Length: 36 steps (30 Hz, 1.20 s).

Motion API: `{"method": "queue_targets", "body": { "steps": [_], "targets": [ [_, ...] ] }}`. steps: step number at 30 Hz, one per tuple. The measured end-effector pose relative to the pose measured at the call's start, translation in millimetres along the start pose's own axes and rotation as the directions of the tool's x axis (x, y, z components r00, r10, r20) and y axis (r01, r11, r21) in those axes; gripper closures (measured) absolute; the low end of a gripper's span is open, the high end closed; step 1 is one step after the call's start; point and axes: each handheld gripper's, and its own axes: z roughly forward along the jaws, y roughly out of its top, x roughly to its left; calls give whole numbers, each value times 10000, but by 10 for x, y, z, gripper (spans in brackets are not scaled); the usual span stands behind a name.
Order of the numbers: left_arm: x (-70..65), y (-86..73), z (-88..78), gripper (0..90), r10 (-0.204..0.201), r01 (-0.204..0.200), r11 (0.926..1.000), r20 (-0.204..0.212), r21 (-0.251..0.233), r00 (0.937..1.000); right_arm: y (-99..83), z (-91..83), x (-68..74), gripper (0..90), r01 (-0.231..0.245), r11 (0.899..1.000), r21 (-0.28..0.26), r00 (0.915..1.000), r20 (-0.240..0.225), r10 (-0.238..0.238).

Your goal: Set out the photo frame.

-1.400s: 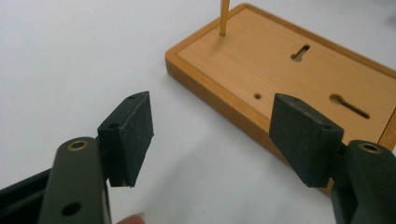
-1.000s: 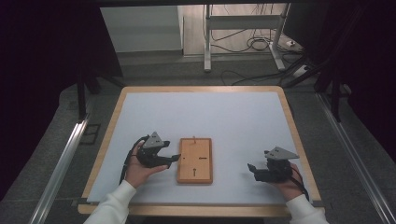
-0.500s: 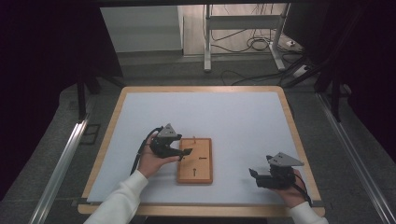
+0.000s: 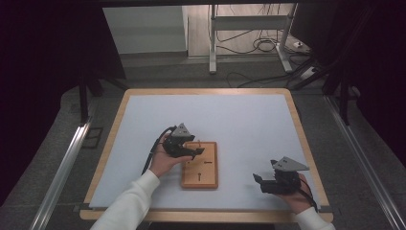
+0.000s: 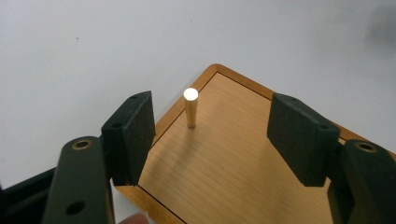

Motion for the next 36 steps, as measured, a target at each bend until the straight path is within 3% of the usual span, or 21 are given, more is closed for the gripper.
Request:
{"method": "queue_targets", "body": {
  "steps": [9,12,13,17,29,36],
  "targets": [
    [38,23,101,421,171,-172,9998,206,33,9996,11,19,17,146,44,10000,42,10000,-28,-44],
    [48,18,129,522,188,-190,9998,294,74,9994,12,28,19,146,63,10000,56,10000,-48,-62],
    [68,21,147,536,40,-45,9999,545,102,9985,13,33,20,146,68,10000,60,10000,-55,-67],
    [95,39,184,574,79,-84,9999,534,92,9985,17,52,16,145,-106,9999,24,9996,-265,107],
    [119,12,299,720,75,-92,9992,449,381,9990,23,56,35,145,-12,10000,11,9996,-277,12],
    [128,6,321,805,2,-10,9996,316,269,9995,22,60,29,145,-32,10000,6,9996,-264,32]
  ]
}}
